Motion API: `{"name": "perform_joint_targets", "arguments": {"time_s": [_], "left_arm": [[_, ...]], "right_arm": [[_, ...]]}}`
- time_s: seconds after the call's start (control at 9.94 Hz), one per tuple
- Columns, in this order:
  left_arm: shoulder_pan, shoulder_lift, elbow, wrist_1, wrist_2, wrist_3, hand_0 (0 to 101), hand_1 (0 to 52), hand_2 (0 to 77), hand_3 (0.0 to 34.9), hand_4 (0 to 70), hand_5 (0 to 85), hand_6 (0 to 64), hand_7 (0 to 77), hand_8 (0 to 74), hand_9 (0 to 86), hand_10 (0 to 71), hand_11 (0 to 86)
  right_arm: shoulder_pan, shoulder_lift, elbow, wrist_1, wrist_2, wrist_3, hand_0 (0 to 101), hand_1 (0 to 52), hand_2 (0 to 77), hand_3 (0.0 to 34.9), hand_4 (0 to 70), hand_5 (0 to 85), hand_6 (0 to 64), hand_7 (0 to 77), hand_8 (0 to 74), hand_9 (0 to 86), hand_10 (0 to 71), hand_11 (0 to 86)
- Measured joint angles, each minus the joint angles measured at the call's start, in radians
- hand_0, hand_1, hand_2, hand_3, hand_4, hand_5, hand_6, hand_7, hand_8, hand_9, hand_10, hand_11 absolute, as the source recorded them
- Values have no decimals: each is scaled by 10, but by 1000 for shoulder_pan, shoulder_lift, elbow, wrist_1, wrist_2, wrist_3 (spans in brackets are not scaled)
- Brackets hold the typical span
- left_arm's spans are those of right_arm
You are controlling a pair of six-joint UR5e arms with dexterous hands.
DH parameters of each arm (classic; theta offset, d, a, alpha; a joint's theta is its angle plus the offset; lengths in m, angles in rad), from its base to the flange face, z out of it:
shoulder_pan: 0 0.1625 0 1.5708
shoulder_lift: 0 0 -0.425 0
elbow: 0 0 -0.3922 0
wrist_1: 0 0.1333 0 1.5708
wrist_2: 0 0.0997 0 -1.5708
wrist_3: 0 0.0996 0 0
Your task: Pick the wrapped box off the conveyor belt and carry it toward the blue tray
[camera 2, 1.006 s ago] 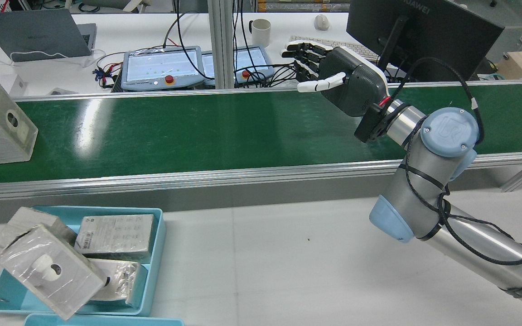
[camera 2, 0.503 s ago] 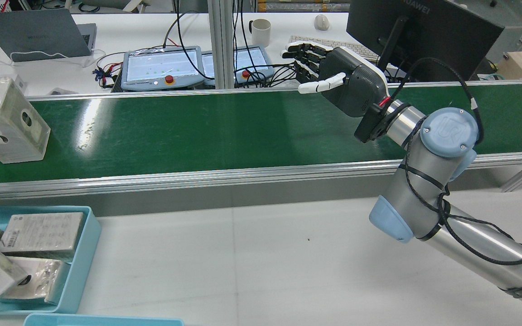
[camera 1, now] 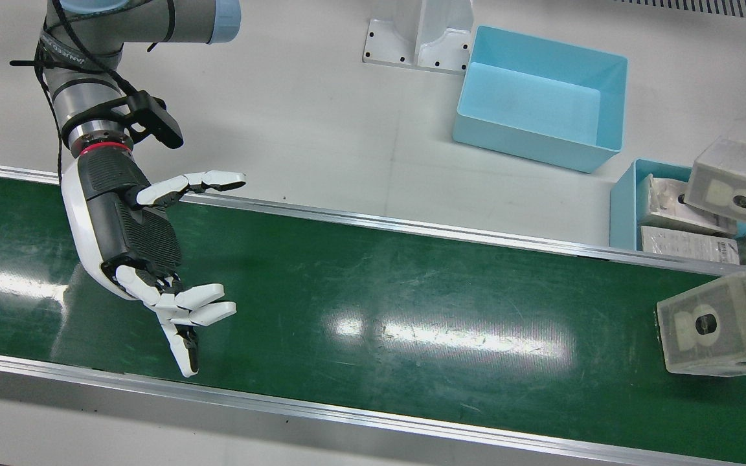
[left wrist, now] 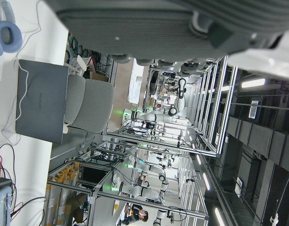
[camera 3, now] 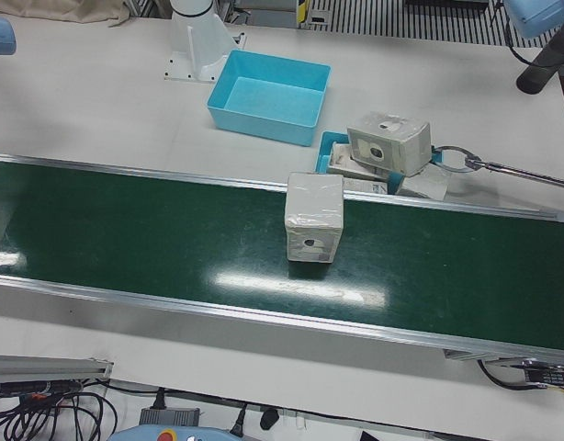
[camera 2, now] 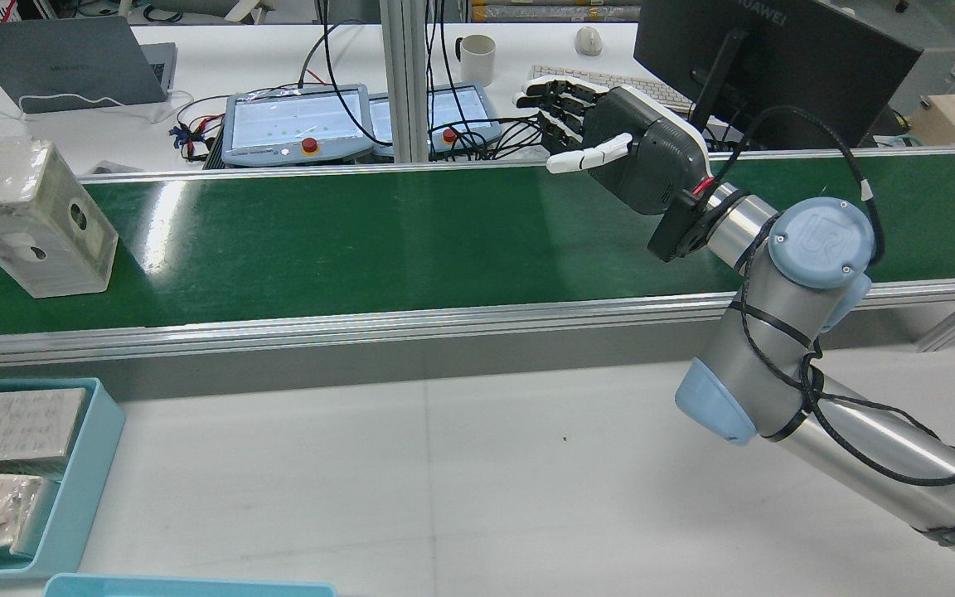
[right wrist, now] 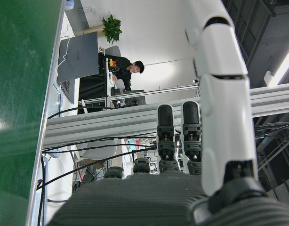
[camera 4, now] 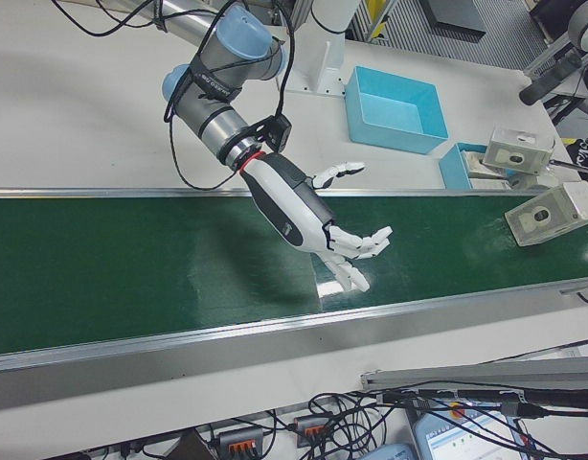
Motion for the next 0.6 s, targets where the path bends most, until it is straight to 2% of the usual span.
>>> {"name": "perform_joint_targets", "arguments": {"time_s": [0.6], "left_arm": [[0,0,0,0,0,0,0,0,11,0,0,11,0,5,5,0,5,0]], "right_arm": [[0,0,-1,0,0,4,514,169,153,45,235,289,120,295,11,60,0,16]]}}
